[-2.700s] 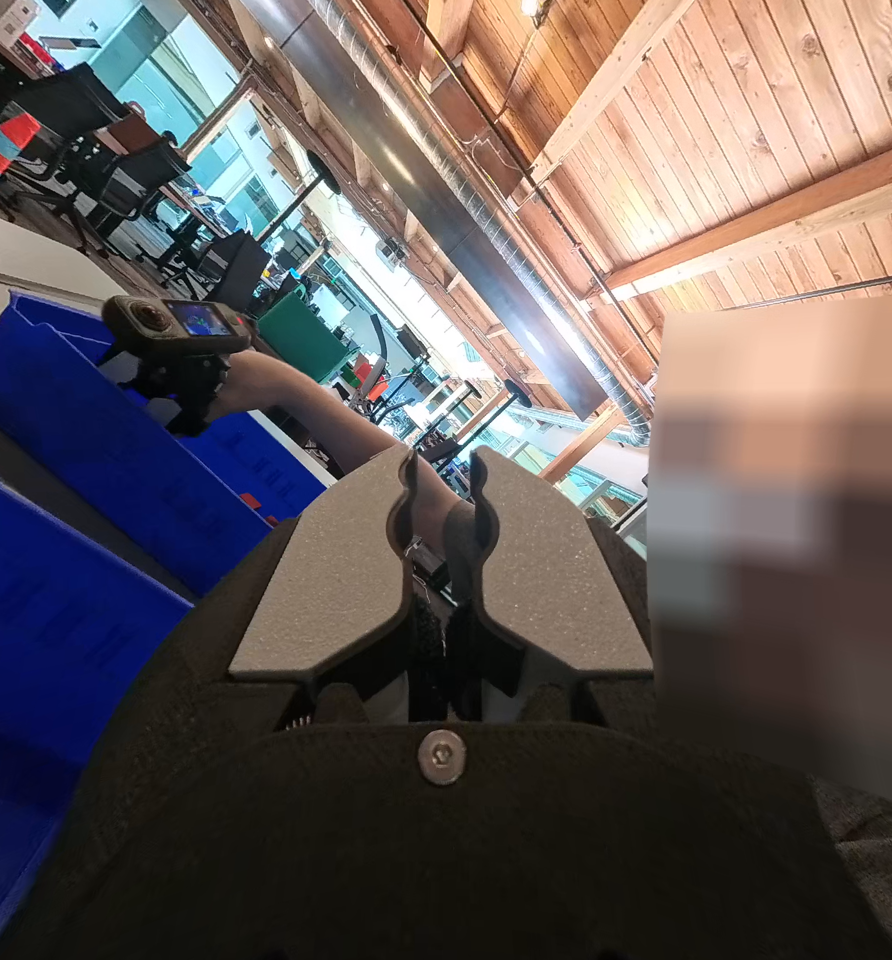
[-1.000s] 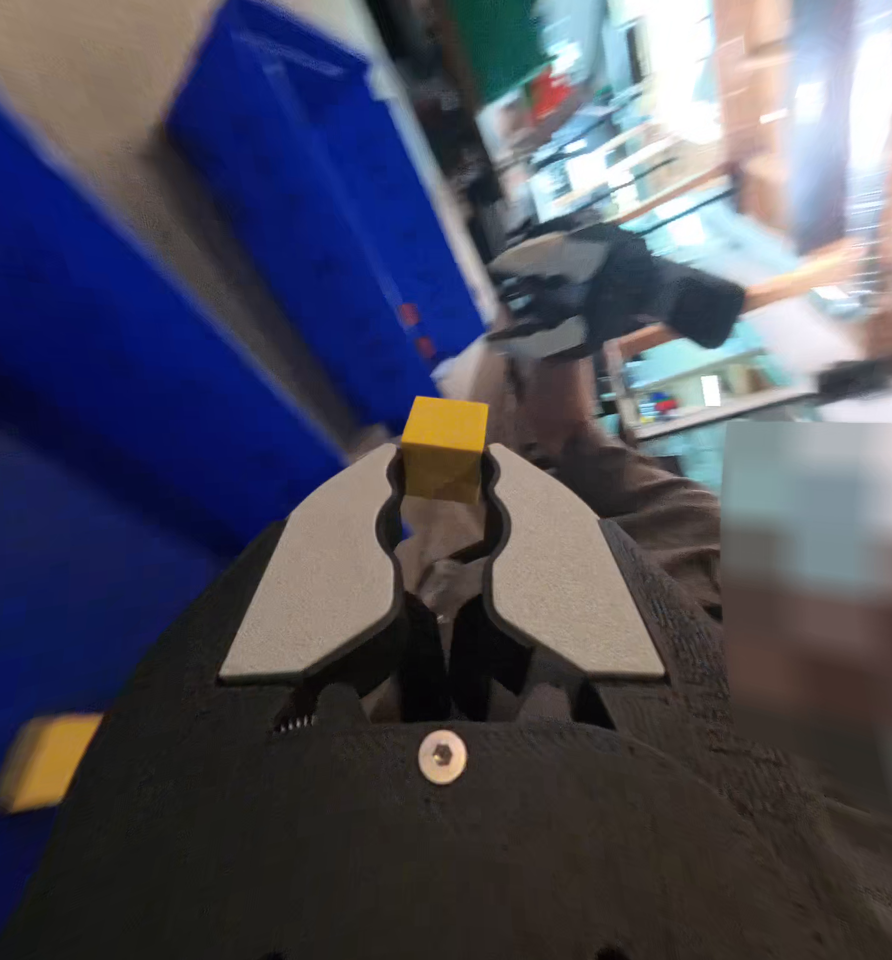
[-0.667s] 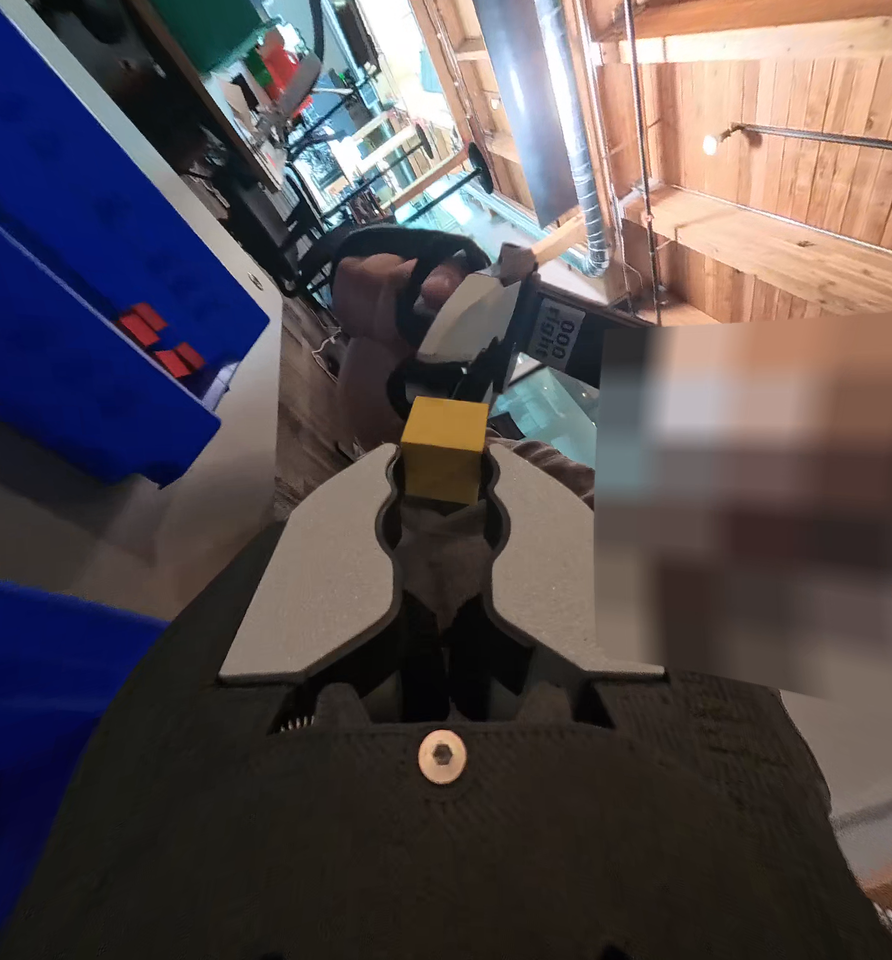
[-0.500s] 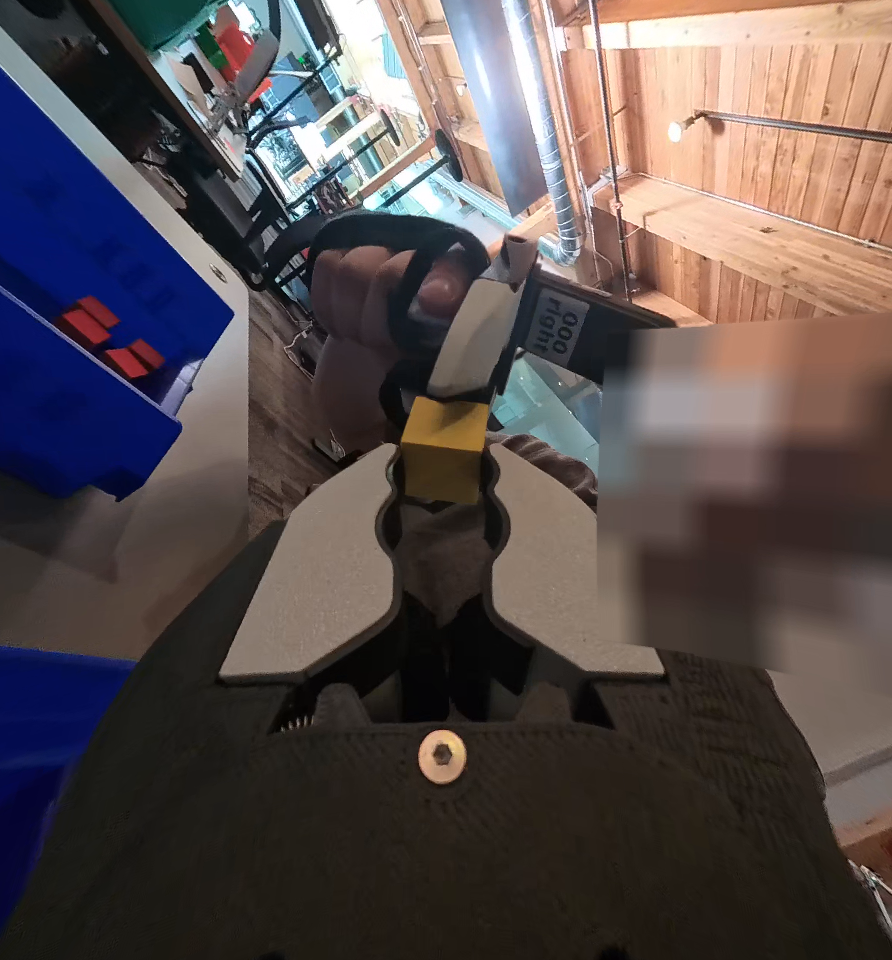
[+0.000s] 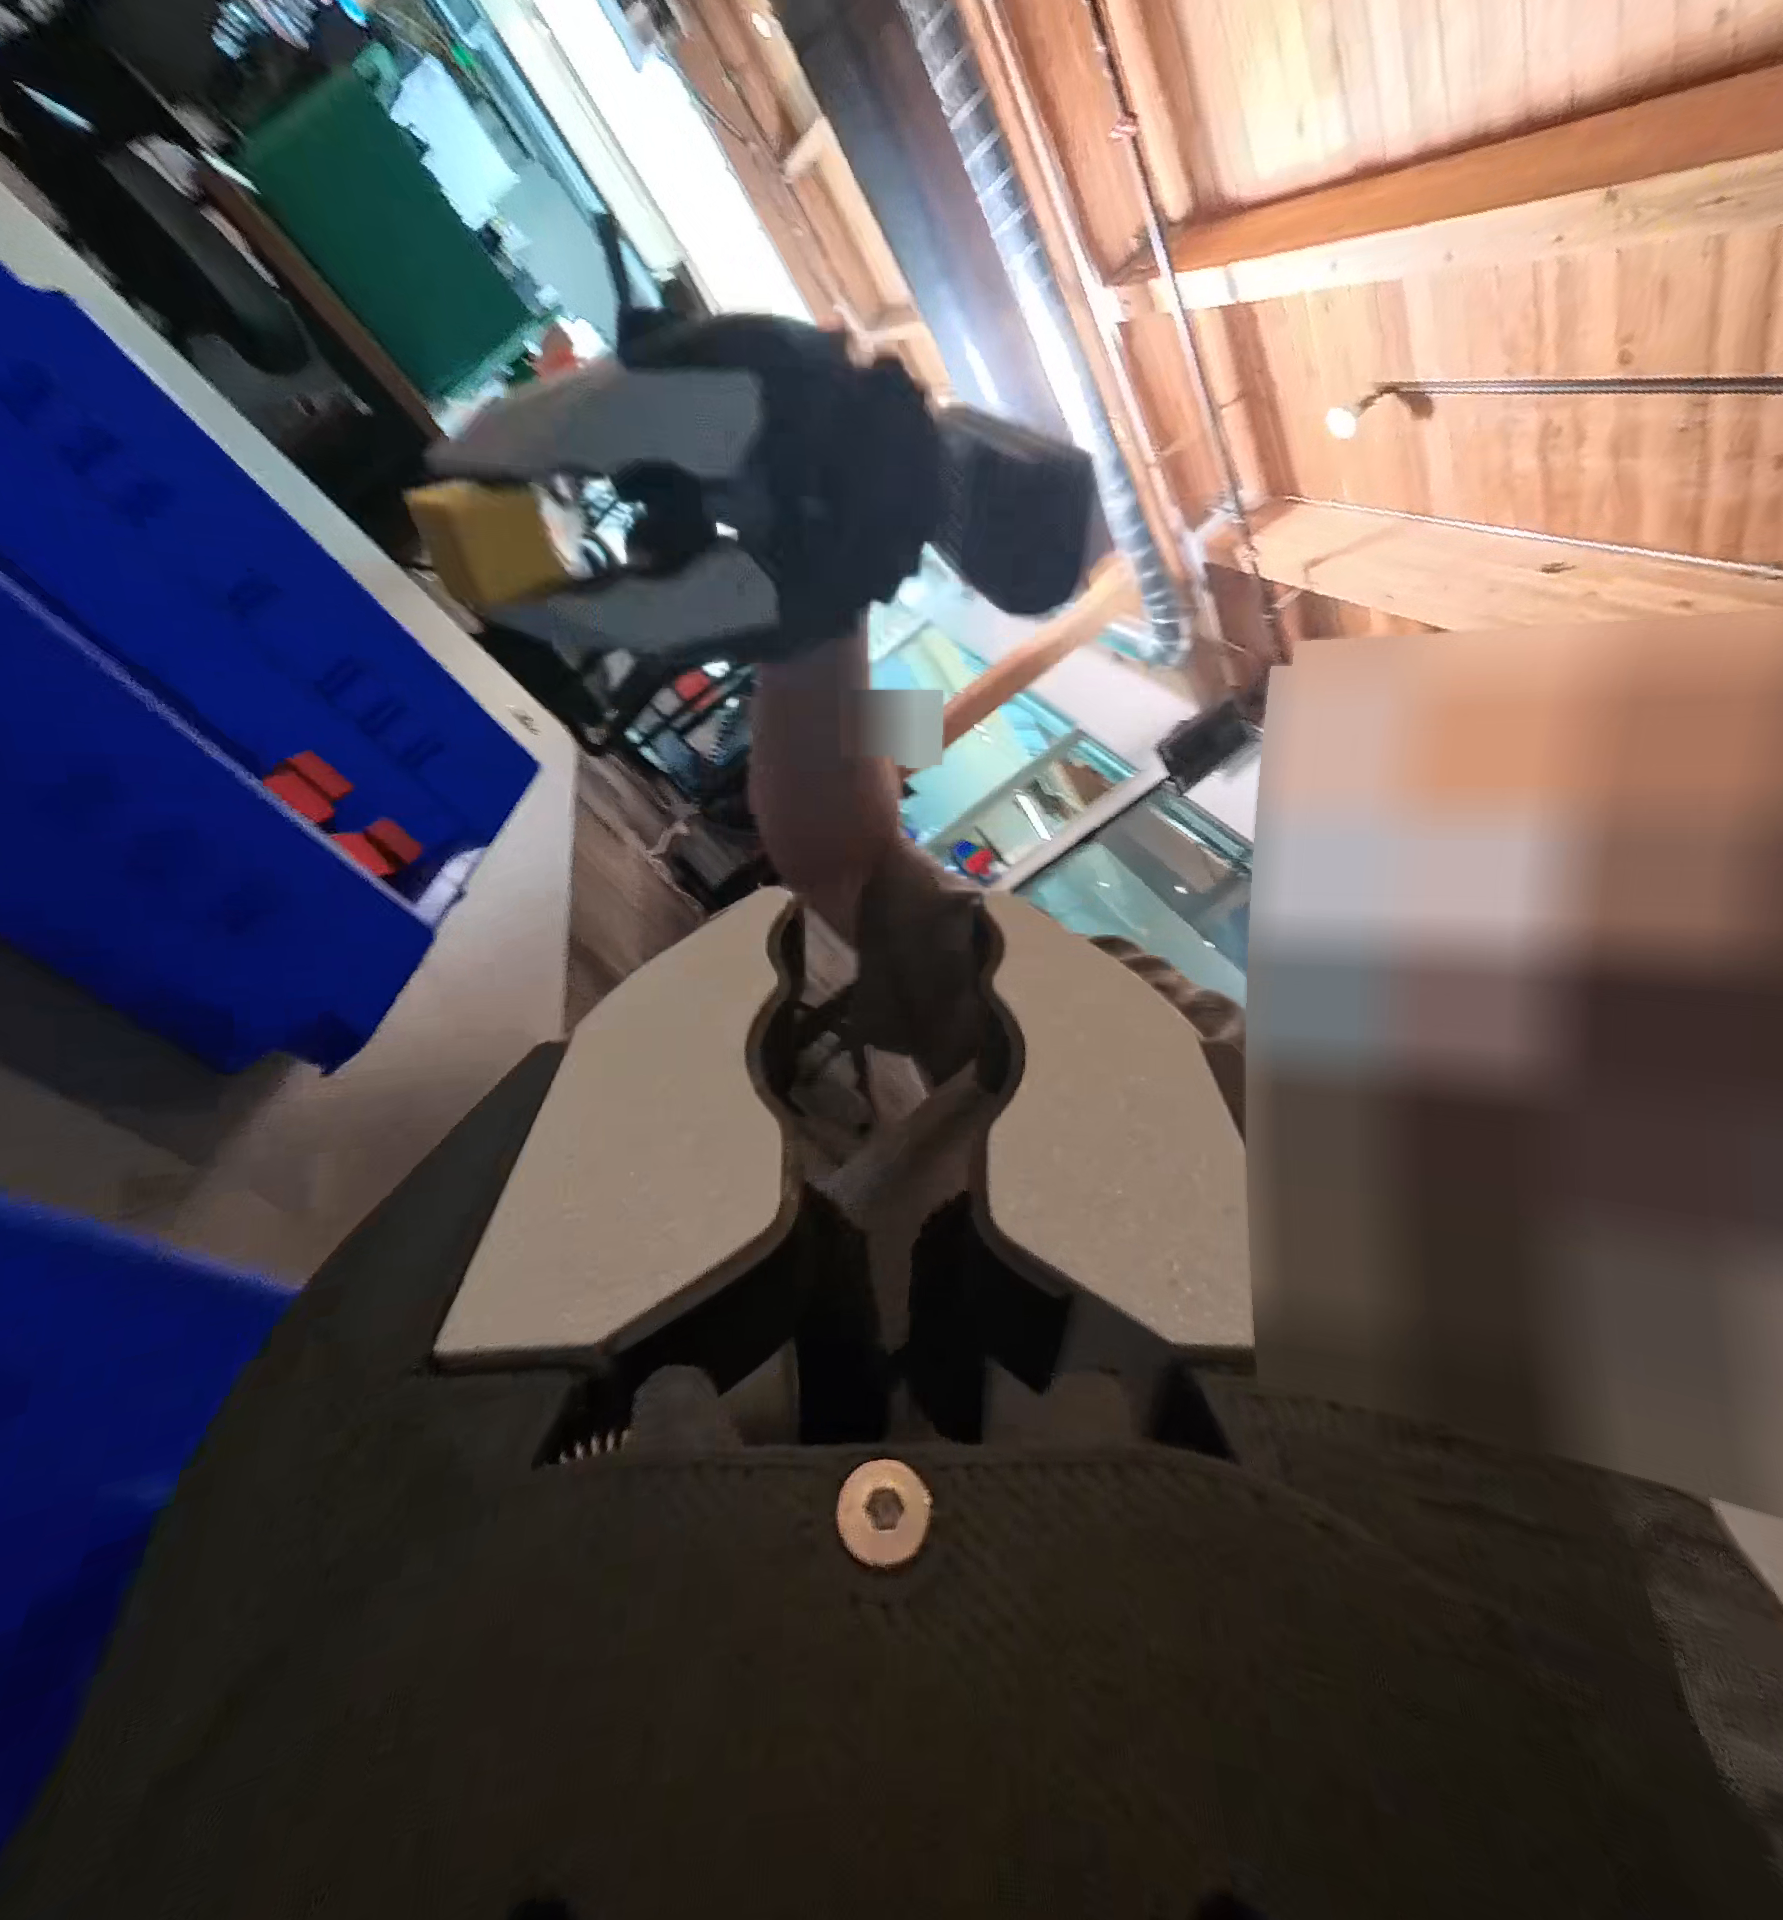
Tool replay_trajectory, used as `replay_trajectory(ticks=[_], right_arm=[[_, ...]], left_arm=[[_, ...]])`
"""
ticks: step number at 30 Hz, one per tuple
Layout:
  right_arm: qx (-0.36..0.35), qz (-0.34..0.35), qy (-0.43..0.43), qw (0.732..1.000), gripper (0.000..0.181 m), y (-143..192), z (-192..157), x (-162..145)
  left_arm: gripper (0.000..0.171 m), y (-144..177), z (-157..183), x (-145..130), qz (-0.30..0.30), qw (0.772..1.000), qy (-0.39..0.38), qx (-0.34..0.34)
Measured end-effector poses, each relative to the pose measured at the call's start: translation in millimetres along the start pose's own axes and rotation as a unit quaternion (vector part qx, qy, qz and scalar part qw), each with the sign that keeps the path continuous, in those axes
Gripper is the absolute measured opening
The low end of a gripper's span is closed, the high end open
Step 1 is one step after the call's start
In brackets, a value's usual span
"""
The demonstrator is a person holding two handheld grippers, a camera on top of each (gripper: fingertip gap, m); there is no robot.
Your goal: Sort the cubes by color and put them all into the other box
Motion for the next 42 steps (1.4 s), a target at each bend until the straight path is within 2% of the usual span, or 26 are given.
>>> replay_trajectory(ticks=[1, 3, 6, 10, 15, 27, 35, 36, 38, 40, 42], right_arm=[[0.027, -0.060, -0.002, 0.998, 0.029, -12, 4, -22], [0.057, -0.154, 0.001, 0.986, 0.029, -38, 9, -60], [0.080, -0.230, 0.022, 0.970, 0.028, -79, 9, -105], [0.098, -0.271, 0.033, 0.957, 0.028, -124, 2, -144], [0.125, -0.316, 0.037, 0.940, 0.028, -158, -8, -176], [0.162, -0.355, 0.029, 0.920, 0.029, -180, -14, -196], [0.150, -0.332, 0.011, 0.931, 0.042, -170, -8, -186], [0.147, -0.332, 0.017, 0.932, 0.042, -166, -7, -183], [0.135, -0.328, 0.026, 0.935, 0.042, -152, -3, -173], [0.115, -0.305, 0.028, 0.945, 0.042, -135, 0, -157], [0.085, -0.272, 0.027, 0.958, 0.043, -116, 3, -137]], left_arm=[[0.032, 5, 3, -3, 0.005, 1.000, -0.008, 0.014], [0.027, 12, 8, -8, 0.014, 0.999, -0.022, 0.026], [0.023, 18, 15, -9, 0.019, 0.999, -0.029, 0.034], [0.021, 19, 28, -9, 0.014, 0.998, -0.052, 0.044], [0.020, 21, 36, -11, 0.010, 0.997, -0.058, 0.047], [0.019, 20, 39, -10, 0.005, 0.997, -0.063, 0.045], [0.018, 26, 41, -9, 0.008, 0.996, -0.067, 0.062], [0.018, 29, 38, -8, 0.005, 0.994, -0.065, 0.084], [0.018, 40, 25, -2, -0.011, 0.981, -0.058, 0.185], [0.019, 56, 9, 9, -0.033, 0.948, -0.055, 0.311], [0.029, 66, -10, 20, -0.072, 0.899, -0.058, 0.429]])
Point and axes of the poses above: each gripper's, where its closed fingertips meet, y back along the fingers, x out of its top, z = x × y across the jaws, the point moved 8 cm from there along y, back along the fingers, and after that the axes turned 15 degrees about -x, right-handed, at the moved point
